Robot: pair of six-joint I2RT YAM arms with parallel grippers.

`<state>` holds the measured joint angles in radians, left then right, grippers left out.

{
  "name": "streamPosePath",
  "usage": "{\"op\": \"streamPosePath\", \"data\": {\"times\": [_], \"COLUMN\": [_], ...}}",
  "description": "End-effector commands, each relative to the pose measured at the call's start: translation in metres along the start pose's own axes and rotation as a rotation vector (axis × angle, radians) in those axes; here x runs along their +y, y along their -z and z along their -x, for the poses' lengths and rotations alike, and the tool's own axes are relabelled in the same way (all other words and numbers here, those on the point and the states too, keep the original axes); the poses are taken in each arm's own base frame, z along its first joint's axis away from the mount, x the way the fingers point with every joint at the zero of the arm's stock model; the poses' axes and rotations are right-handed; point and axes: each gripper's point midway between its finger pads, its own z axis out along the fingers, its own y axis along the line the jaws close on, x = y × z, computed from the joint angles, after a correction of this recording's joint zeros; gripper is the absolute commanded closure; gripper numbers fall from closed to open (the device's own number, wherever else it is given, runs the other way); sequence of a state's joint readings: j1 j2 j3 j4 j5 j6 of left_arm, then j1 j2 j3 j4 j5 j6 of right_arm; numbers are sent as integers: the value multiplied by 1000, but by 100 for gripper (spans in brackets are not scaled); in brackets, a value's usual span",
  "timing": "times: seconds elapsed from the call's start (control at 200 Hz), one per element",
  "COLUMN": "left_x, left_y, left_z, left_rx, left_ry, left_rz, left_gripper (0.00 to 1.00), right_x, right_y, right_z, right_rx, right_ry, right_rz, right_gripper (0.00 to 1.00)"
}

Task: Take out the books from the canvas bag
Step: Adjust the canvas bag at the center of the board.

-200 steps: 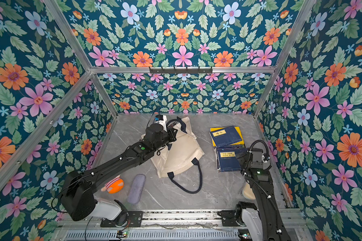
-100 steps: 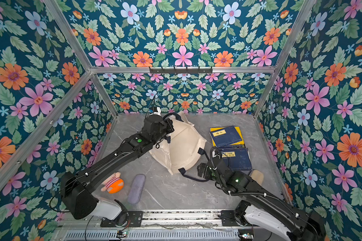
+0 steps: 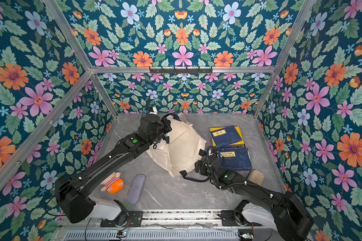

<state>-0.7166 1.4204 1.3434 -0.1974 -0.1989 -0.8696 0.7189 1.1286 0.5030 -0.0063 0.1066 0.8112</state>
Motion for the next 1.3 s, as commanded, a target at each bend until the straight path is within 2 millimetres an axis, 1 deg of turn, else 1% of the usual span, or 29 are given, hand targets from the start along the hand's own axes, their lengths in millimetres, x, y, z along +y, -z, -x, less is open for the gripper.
{"op": "streamPosePath", "data": {"times": [0.0,0.1,0.165,0.235,0.285,0.38,0.455,0.51,0.585,0.69,0.805,0.87,0.955,1.005,1.03,1.045,1.115,1.175,1.235,1.295], "left_x": [-13,-18,-19,-21,-22,-22,-20,-18,-12,0,14,23,30,32,32,33,34,37,43,50], "left_y": [6,7,7,7,8,10,13,14,16,18,23,27,36,44,48,50,62,72,80,87], "left_z": [9,5,3,0,0,1,3,5,8,16,30,39,51,59,63,65,74,81,84,85], "left_rx": [-22,-13,-10,-2,-1,-4,-19,-27,-46,-79,-124,-147,-183,-211,-224,-230,-265,-294,-315,-325], "left_ry": [43,49,51,54,59,60,49,25,-12,-56,-96,-98,-109,-115,-119,-123,-138,-148,-155,-163], "left_rz": [-49,-62,-64,-69,-72,-76,-67,-59,-30,19,72,106,131,144,149,153,166,184,208,232], "left_gripper": [100,100,100,100,100,100,100,100,100,80,62,45,31,23,17,15,9,7,5,2], "right_x": [26,30,34,39,41,45,47,44,43,53,62,67,76,83,85,85,95,100,100,105], "right_y": [-6,-16,-21,-27,-32,-38,-39,-36,-27,-10,6,14,20,21,21,21,19,14,7,2], "right_z": [18,20,23,27,29,30,30,31,33,42,50,55,63,67,69,71,76,80,81,83], "right_rx": [-68,-75,-88,-98,-100,-81,-62,-42,-29,-27,-5,0,14,22,28,31,48,51,85,115], "right_ry": [5,10,9,12,22,30,31,34,50,73,103,125,154,179,187,188,215,238,226,205], "right_rz": [114,118,131,141,136,137,137,99,72,82,74,73,86,95,94,91,114,116,118,149], "right_gripper": [6,12,19,30,42,71,100,100,100,100,100,100,100,100,100,100,100,100,100,100]}}
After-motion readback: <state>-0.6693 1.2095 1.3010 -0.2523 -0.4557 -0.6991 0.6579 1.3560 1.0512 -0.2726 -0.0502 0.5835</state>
